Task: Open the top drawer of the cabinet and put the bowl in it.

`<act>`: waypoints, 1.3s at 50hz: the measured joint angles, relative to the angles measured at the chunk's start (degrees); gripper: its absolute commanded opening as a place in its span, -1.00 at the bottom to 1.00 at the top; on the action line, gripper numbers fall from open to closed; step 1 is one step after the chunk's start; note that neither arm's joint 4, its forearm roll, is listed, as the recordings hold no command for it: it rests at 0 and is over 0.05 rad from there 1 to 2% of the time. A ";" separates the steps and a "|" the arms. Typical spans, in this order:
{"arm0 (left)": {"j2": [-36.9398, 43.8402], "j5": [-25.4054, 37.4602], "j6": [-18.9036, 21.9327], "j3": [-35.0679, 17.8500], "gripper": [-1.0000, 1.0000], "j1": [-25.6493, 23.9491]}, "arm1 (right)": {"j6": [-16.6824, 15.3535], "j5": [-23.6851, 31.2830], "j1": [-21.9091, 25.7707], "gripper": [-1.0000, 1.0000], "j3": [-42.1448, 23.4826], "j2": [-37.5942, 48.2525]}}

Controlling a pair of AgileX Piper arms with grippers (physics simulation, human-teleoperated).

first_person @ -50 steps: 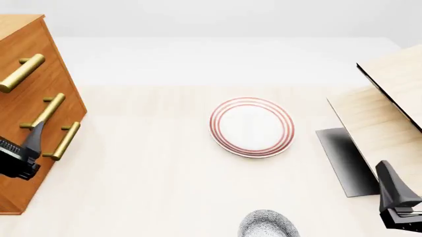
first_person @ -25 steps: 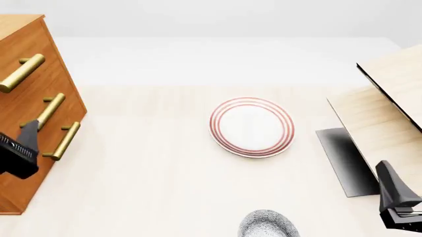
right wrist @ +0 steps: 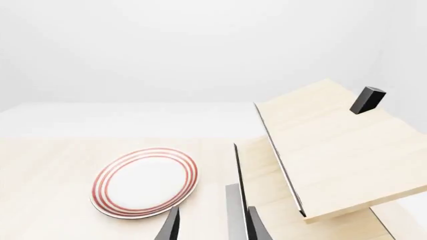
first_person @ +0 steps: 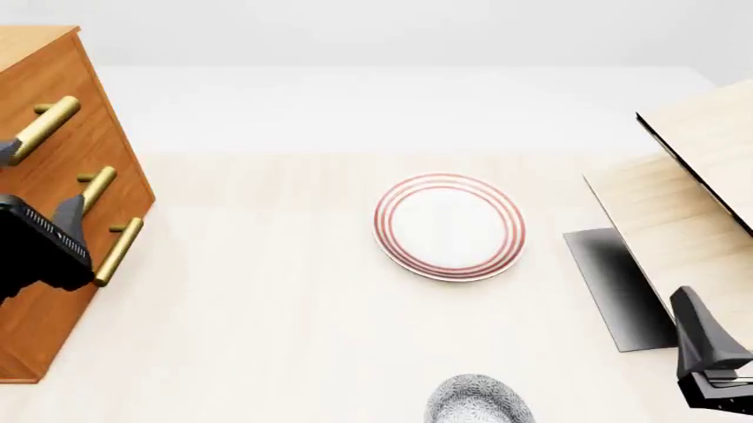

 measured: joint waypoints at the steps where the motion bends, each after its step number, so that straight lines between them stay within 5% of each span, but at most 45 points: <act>1: 0.56 -0.49 0.19 -0.07 1.00 0.03 | 0.00 0.00 0.00 1.00 0.00 0.00; 32: 11.92 -11.71 3.88 -0.33 1.00 3.89 | 0.00 0.00 0.00 1.00 0.00 -0.01; 65: 15.58 -12.48 5.22 -3.58 1.00 6.37 | 0.00 0.00 0.00 1.00 0.00 0.00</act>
